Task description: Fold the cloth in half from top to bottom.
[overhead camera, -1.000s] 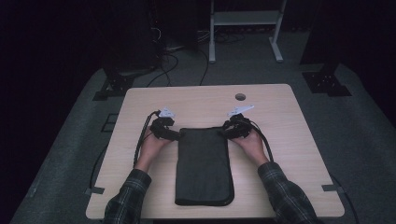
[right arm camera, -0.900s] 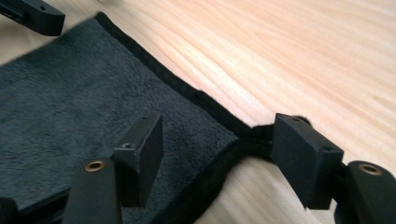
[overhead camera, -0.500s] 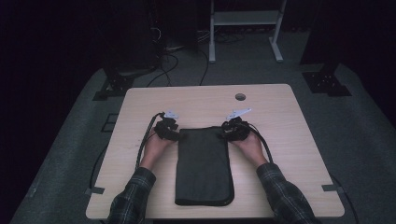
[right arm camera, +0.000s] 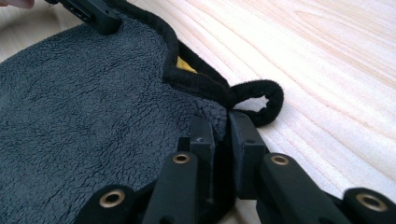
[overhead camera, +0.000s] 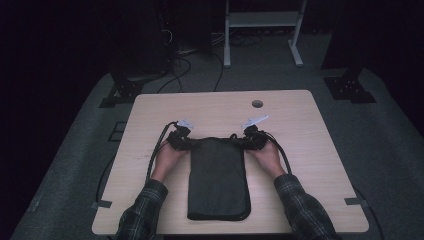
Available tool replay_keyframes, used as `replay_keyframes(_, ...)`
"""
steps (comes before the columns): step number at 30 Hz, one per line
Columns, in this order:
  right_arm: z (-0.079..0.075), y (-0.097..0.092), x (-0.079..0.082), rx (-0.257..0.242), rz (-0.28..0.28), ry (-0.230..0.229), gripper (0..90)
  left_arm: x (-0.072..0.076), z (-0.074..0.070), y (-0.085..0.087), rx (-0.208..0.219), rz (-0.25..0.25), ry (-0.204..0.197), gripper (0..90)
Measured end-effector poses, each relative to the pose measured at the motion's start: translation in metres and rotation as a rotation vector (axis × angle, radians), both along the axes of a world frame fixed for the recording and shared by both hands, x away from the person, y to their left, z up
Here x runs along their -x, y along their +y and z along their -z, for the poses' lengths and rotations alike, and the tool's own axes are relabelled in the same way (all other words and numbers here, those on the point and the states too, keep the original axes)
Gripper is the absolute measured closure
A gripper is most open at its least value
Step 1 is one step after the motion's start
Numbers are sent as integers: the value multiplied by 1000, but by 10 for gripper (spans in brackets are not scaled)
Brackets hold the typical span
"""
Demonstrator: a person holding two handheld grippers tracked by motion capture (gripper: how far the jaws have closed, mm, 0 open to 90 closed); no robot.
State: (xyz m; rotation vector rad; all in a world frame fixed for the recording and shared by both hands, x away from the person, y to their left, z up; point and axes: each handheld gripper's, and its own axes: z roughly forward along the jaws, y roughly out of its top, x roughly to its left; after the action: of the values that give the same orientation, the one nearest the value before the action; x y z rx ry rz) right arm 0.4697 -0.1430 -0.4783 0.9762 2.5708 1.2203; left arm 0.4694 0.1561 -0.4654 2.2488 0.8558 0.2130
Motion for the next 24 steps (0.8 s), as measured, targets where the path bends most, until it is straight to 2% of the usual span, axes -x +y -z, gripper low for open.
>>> replay_keyframes(5, -3, 2, -2, 28, 3, -6, 820, -1, -5, -1, -1, -2, -8, 794)
replay_keyframes(6, -5, 2, -4, 38, 7, -20, 820, -1, -6, -1, 6, -5, -14, 793)
replay_keyframes(8, -10, 2, -6, 43, 13, -33, 822, -2, -14, 0, 26, -14, -38, 793)
replay_keyframes(12, -28, 1, -12, 39, 33, -78, 824, -5, -31, -1, 33, -20, -91, 793)
replay_keyframes(16, -49, -1, -17, 12, 50, -118, 825, -6, -52, -1, 31, -19, -160, 792)
replay_keyframes(18, -58, -3, -18, -8, 51, -138, 825, -6, -62, -1, 43, -16, -176, 792)
replay_keyframes(21, -66, -7, -15, -45, 47, -145, 825, -1, -68, 2, 74, -3, -178, 791)
replay_keyframes(24, -67, -11, -8, -67, 25, -142, 824, 6, -67, 3, 87, 13, -159, 789)
